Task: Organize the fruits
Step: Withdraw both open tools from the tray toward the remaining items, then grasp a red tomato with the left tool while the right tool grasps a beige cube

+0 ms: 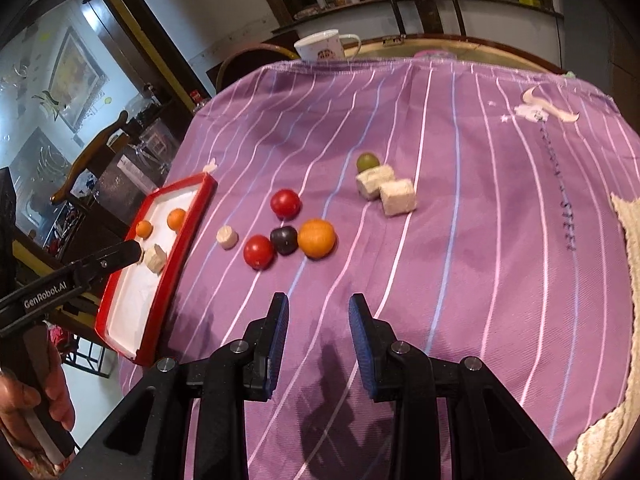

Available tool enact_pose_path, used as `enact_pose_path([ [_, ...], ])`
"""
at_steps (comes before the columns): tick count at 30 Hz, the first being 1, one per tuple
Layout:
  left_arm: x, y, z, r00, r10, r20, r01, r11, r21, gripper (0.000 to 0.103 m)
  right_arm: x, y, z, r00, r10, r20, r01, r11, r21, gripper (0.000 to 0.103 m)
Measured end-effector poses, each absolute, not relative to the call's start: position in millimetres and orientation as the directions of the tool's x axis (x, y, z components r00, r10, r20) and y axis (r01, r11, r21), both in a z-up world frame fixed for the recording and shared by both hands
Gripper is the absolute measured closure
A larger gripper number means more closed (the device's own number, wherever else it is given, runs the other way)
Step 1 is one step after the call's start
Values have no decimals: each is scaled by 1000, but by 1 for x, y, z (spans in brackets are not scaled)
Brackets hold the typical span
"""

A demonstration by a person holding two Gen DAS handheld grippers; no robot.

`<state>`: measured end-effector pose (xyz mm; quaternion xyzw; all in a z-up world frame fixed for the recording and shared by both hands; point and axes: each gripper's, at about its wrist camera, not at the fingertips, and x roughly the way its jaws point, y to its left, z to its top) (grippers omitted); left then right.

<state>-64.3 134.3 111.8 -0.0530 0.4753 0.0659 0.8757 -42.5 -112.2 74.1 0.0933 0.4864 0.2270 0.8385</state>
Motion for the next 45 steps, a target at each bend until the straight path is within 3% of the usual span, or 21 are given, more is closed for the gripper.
enact_pose_path([
  [16,-43,116,70,454,73,-888,-126,992,17,46,-27,-119,41,368,449,-814,-240,892,384,68],
  [30,0,115,29,436,-121,-892,-46,987,-156,46,40,-132,47,469,366,-804,-242,928,282,68],
  [45,22,97,19,440,-215,-872,58,976,-211,49,78,-109,26,438,322,-839,-259,939,225,64],
])
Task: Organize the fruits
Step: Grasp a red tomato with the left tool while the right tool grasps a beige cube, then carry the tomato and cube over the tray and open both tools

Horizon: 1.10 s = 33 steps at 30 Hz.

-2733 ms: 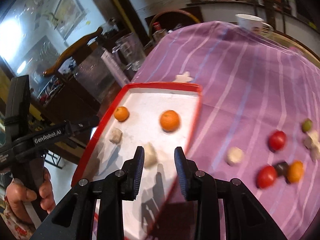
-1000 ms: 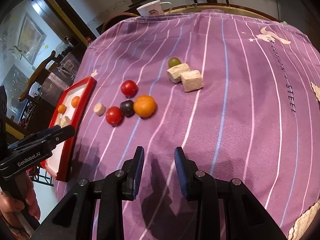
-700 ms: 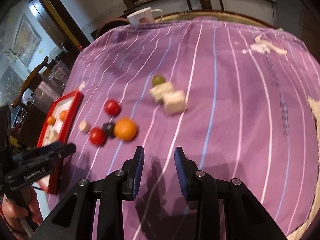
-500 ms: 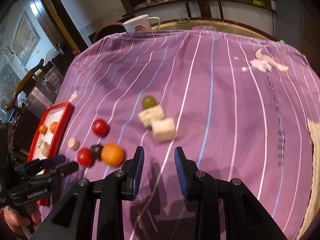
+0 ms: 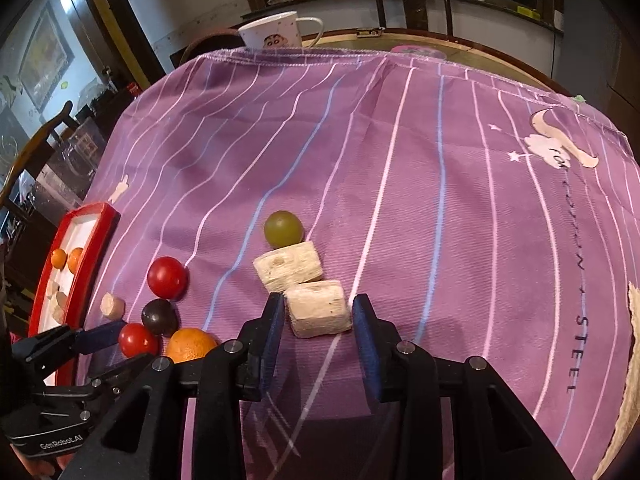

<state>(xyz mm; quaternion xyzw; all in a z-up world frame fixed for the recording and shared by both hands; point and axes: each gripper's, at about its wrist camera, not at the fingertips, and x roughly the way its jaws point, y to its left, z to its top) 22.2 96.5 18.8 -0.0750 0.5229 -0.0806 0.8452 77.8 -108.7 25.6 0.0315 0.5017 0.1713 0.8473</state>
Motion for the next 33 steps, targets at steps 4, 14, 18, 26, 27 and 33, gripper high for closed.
enact_pose_path([
  [4,26,98,18,442,-220,-869,42,973,-225,70,78,-105,24,436,316,-843,-266,940,215,69],
  [14,-4,114,44,484,-230,-845,5,966,-260,71,53,-112,43,439,351,-827,-248,932,264,70],
  [18,-21,147,62,517,-217,-828,-49,958,-282,71,38,-96,62,451,385,-805,-271,919,287,70],
  [26,-59,252,75,530,-51,-847,-218,956,-194,71,5,-4,93,410,481,-775,-411,856,314,70],
  [27,-62,263,74,525,-34,-851,-236,954,-183,71,1,8,94,399,492,-774,-429,846,317,70],
  [33,-75,322,53,464,35,-885,-308,943,-124,71,-28,101,90,296,553,-779,-560,761,328,70],
])
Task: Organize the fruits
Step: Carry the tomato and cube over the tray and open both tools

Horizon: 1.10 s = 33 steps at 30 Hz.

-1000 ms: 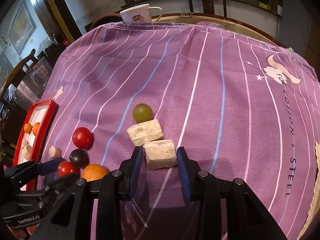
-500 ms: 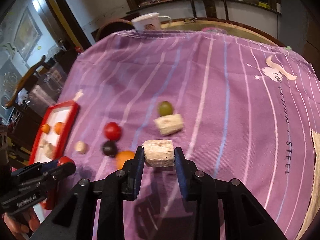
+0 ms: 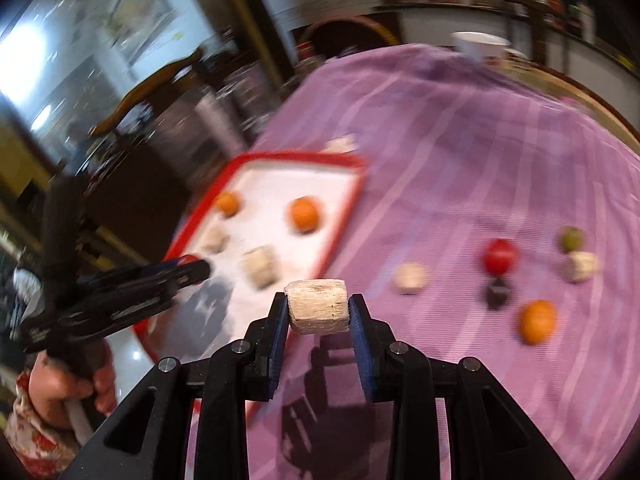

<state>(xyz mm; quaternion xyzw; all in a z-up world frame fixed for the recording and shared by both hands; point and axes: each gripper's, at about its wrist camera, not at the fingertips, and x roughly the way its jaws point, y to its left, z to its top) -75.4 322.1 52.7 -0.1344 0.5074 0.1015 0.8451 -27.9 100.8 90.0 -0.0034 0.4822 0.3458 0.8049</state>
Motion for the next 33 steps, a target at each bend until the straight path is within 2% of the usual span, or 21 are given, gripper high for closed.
enact_pose_path([
  [5,-77,337,39,434,37,-900,-304,947,-107,71,-42,153,73,239,549,-801,-612,725,315,70],
  [14,-75,353,40,427,26,-904,-291,951,-109,70,-49,183,50,218,524,-823,-620,726,298,69],
  [19,-77,358,52,453,27,-891,-299,946,-123,54,-48,188,50,226,517,-826,-614,734,291,68],
  [23,-78,357,63,466,44,-884,-317,941,-120,53,-48,185,55,232,523,-820,-613,733,295,63],
  [33,-82,320,93,517,84,-852,-314,944,-98,47,-51,129,86,319,563,-763,-554,764,332,62],
])
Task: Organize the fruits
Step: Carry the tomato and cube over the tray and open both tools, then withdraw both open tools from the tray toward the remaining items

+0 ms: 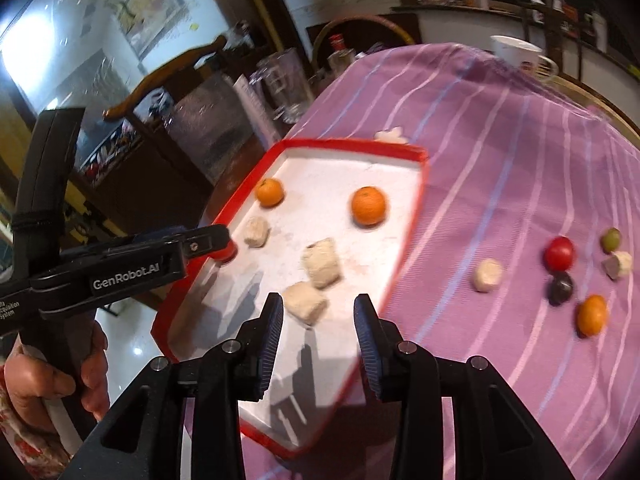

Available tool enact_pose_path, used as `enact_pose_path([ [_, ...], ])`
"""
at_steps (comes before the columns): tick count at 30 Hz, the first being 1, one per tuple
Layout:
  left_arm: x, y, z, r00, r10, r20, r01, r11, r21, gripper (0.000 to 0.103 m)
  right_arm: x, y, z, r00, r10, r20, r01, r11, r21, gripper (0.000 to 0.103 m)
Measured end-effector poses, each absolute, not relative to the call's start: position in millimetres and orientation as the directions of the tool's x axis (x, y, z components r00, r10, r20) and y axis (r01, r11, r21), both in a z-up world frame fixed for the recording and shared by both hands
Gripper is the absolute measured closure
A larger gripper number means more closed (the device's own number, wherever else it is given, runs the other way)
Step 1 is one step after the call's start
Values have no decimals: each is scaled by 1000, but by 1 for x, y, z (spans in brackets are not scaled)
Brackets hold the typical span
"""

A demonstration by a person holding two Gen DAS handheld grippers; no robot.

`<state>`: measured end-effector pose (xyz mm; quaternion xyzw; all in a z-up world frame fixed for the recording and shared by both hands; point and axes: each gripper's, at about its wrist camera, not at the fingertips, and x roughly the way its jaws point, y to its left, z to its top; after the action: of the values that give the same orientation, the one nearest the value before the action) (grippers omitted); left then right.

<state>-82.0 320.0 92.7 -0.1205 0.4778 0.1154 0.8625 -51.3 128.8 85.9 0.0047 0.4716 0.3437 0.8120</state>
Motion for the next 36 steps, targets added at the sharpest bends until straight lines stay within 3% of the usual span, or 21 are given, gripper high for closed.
enact_pose_path([
  [18,-70,180,100,519,108,-848,-220,975,-11,42,-45,-23,86,387,507,-770,-407,843,351,62],
  [36,-61,115,91,496,94,-863,-183,983,2,38,-43,-96,78,394,500,-771,-366,855,367,62],
])
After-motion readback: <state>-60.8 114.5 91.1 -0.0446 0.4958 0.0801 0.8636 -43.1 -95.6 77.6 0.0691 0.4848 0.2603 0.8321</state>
